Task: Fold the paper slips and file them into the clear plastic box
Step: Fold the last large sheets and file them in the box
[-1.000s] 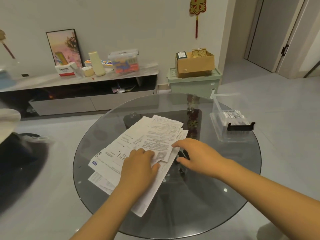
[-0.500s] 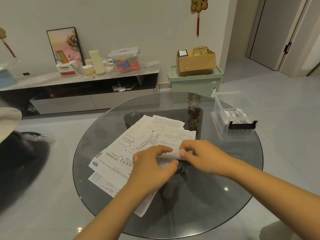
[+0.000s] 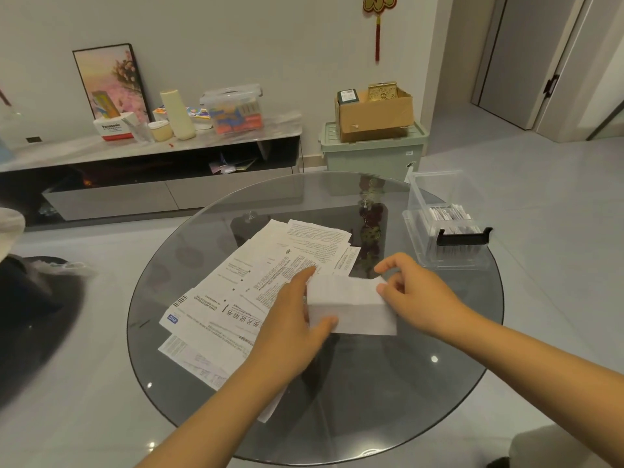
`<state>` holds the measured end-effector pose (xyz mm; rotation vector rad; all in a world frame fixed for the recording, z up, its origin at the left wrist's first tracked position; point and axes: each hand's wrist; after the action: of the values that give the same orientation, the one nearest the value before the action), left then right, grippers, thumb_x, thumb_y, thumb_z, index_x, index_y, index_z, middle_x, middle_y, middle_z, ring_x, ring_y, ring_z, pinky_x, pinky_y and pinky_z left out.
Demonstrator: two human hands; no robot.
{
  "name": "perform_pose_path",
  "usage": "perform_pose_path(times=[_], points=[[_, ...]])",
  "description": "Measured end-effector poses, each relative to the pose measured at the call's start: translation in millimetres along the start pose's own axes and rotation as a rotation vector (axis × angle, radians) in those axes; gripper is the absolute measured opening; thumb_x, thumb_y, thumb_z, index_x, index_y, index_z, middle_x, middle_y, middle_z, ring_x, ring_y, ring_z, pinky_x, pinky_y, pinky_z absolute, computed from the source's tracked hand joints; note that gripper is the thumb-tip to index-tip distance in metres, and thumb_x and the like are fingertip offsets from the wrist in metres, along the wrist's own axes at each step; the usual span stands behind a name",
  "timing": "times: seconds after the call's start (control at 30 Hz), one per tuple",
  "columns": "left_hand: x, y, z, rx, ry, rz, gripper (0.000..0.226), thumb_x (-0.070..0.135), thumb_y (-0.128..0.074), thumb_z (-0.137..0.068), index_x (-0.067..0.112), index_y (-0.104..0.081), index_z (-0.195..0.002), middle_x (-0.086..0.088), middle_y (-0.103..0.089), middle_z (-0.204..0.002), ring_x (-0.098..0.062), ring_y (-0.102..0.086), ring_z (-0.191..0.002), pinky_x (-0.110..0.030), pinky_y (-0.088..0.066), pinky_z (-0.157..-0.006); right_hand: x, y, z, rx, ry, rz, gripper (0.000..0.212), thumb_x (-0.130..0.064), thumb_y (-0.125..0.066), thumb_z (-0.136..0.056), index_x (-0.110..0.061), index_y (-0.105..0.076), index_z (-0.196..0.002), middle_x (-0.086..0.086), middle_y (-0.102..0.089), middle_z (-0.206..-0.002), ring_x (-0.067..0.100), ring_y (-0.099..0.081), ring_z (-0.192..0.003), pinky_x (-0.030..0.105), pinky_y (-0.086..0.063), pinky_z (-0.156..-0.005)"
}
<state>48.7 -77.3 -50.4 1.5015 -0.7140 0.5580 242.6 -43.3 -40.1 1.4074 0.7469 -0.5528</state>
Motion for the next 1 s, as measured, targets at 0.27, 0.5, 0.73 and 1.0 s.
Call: perform_pose_path(times=[0.27, 0.5, 0.73, 1.0], points=[[-1.8, -11.4, -10.4, -0.033, -0.045, -0.198, 0.073, 0.035, -0.062, -0.088, 0.035, -0.018, -0.146, 0.006, -0.019, -0.144, -0.013, -0.031, -0.130, -0.021, -0.029, -0.102, 3.4, -3.0, 11.3, -0.094, 0.188, 0.457, 0.053, -0.045, -0.058, -0.087, -0.044, -0.038, -0.136, -0.004, -0.024, -0.141, 0.017, -0.022, -0.131, 0.031, -0.021, -0.107], [-1.8, -15.0, -11.5, 0.020, -0.259, -0.403, 0.026, 0.023, -0.062, -0.089, 0.028, -0.065, -0.114, 0.004, -0.046, -0.126, -0.018, -0.040, -0.115, -0.024, -0.031, -0.092, 12.0, 4.2, 9.2, -0.157, 0.204, 0.667, 0.042, -0.029, -0.035, -0.100, -0.030, -0.034, -0.142, -0.013, -0.026, -0.151, 0.018, -0.014, -0.139, 0.033, -0.015, -0.108], [7.3, -21.4, 4.5, -0.082, -0.322, -0.551, 0.068, 0.072, -0.039, -0.074, 0.033, -0.053, -0.127, 0.013, -0.049, -0.122, -0.010, -0.044, -0.112, -0.028, -0.038, -0.093, 3.0, 15.4, 25.6, -0.230, 0.266, 0.797, 0.034, -0.034, -0.042, -0.096, -0.021, -0.054, -0.125, -0.002, -0.046, -0.120, 0.019, -0.038, -0.111, 0.029, -0.034, -0.094], [8.4, -16.9, 10.9, -0.173, -0.387, -0.573, 0.070, 0.065, -0.034, -0.076, 0.031, -0.043, -0.136, 0.010, -0.041, -0.136, -0.011, -0.036, -0.124, -0.024, -0.032, -0.101, -3.5, 25.7, 39.0, -0.373, 0.235, 0.646, 0.035, -0.028, -0.058, -0.089, -0.029, -0.059, -0.124, -0.012, -0.052, -0.120, 0.010, -0.051, -0.111, 0.022, -0.042, -0.092]])
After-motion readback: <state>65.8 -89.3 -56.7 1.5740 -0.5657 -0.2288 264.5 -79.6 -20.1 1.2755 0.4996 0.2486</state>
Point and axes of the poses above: each hand's wrist, its own z-axis away from the middle knuckle, its own y-axis out of the back of the hand, x = y × z
